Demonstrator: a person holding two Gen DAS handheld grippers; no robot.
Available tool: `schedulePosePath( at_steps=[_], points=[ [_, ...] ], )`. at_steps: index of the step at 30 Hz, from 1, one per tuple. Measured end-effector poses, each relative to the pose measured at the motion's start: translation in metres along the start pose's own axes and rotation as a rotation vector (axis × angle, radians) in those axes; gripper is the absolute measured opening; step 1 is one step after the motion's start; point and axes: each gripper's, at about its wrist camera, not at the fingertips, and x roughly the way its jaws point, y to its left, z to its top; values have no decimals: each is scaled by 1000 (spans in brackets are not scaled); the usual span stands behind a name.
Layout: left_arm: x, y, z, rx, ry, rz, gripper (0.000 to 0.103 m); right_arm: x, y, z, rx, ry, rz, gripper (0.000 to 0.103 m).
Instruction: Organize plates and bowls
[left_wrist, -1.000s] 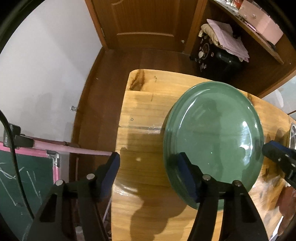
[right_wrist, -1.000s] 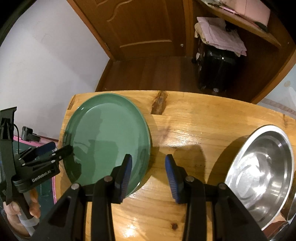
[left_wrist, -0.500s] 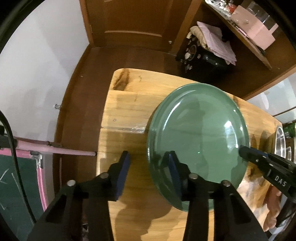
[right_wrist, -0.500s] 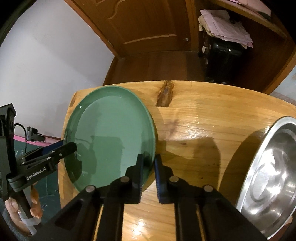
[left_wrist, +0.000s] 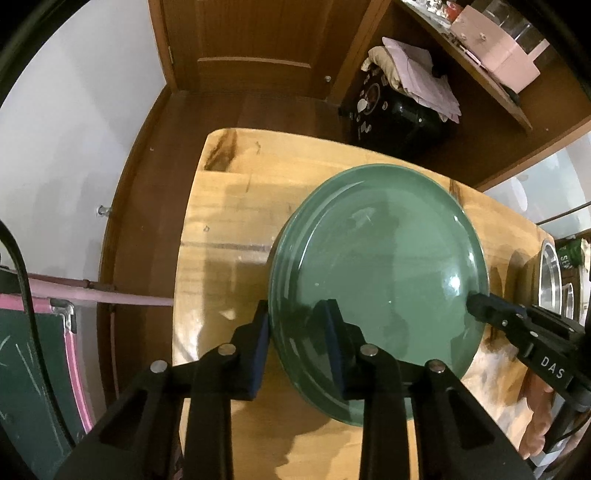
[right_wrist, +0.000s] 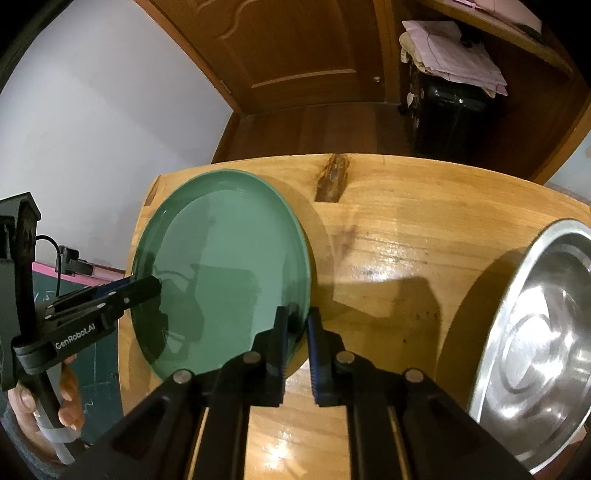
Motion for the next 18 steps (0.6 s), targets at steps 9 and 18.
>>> schedulePosePath(
  at_steps=[9, 18],
  points=[
    [-21, -9, -31, 3, 26, 1, 25, -25, 1, -24, -1, -3, 11, 8],
    [-77, -32, -88, 36, 10, -10, 24, -71, -2, -64, 26, -31, 39, 8]
  ],
)
